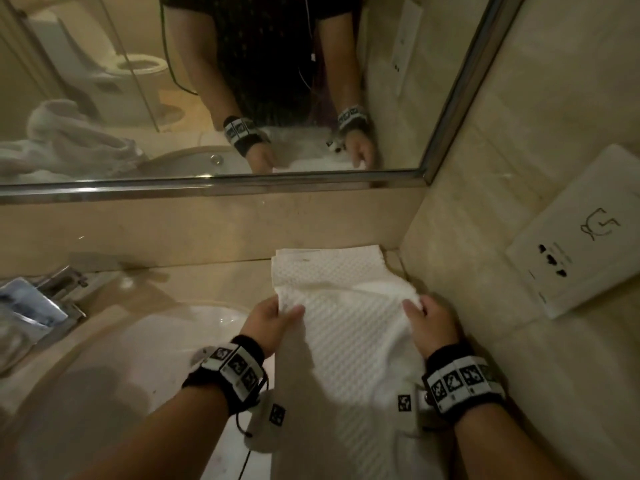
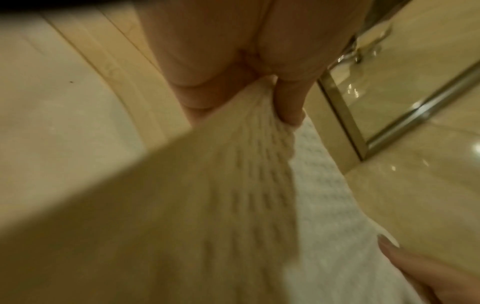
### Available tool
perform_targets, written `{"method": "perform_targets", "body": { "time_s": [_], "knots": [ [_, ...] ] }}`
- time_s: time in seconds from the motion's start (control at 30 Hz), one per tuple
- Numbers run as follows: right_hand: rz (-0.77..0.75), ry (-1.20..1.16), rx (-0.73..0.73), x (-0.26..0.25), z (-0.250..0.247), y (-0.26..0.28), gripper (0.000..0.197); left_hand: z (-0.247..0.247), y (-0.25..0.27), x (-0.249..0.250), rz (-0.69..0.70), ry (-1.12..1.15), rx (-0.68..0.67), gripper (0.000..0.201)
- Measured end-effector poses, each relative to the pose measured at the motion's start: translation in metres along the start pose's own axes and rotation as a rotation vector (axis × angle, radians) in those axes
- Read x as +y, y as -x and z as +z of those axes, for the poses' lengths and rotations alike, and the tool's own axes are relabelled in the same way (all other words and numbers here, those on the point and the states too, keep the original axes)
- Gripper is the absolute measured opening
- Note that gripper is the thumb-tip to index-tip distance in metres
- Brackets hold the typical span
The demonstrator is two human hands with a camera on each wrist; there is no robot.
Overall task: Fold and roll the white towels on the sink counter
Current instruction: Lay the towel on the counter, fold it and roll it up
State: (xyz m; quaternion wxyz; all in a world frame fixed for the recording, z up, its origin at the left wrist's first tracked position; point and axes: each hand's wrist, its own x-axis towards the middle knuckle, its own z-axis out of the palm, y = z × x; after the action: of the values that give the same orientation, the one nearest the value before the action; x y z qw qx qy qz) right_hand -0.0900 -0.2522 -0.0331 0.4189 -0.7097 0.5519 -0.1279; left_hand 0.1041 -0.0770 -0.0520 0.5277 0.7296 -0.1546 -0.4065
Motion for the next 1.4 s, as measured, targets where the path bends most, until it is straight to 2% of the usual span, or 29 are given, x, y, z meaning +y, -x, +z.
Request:
{"method": "perform_targets", "body": {
  "time_s": [0.07, 0.17, 0.27, 0.33, 0.47, 0.6, 0.77, 0.87, 1.0, 1.13, 1.27, 1.4],
  "knots": [
    [-0.082, -0.042, 0.075, -0.013, -0.003, -0.007, 0.017, 0.004, -0.011, 0.008, 0.019, 0.076, 0.08, 0.008],
    [-0.009, -0.031, -0.002, -0.008, 0.01, -0.025, 0.025, 0.006, -0.028, -0.004, -0.074, 0.015, 0.17, 0.021],
    [0.169, 0.066, -0.176, 0.015, 0.021, -0.029, 0.036, 0.006, -0.028, -0.027, -0.189, -0.191, 0.123, 0.038],
    [0.211, 0.101, -0.231, 0.029, 0.022, -0.02, 0.04, 0.006, -0.019, -0.039, -0.219, -0.262, 0.072, 0.036],
    [0.135, 0.179, -0.158, 0.044, 0.021, 0.0, 0.031, 0.002, -0.005, -0.056, -0.232, -0.298, 0.043, 0.029],
    [0.171, 0.164, -0.089, 0.052, 0.02, 0.013, 0.034, 0.002, 0.007, -0.061, -0.242, -0.314, 0.051, 0.032],
    [0.241, 0.13, -0.123, 0.072, 0.011, 0.059, 0.058, 0.002, 0.045, -0.066, -0.256, -0.409, 0.01, 0.035],
    [0.298, 0.103, -0.134, 0.087, 0.002, 0.094, 0.064, 0.004, 0.073, -0.073, -0.282, -0.5, -0.008, 0.035],
    [0.358, 0.082, -0.121, 0.109, -0.002, 0.141, 0.058, 0.005, 0.109, -0.09, -0.274, -0.623, -0.036, 0.04],
    [0.355, 0.092, -0.053, 0.135, 0.003, 0.194, 0.04, 0.005, 0.15, -0.115, -0.187, -0.774, -0.039, 0.035],
    [0.325, 0.133, 0.055, 0.159, 0.011, 0.239, 0.039, 0.009, 0.2, -0.138, -0.083, -0.824, -0.022, 0.014],
    [0.372, -0.03, 0.131, 0.179, 0.017, 0.277, 0.036, 0.016, 0.257, -0.162, -0.064, -0.771, -0.028, 0.017]
  ]
}}
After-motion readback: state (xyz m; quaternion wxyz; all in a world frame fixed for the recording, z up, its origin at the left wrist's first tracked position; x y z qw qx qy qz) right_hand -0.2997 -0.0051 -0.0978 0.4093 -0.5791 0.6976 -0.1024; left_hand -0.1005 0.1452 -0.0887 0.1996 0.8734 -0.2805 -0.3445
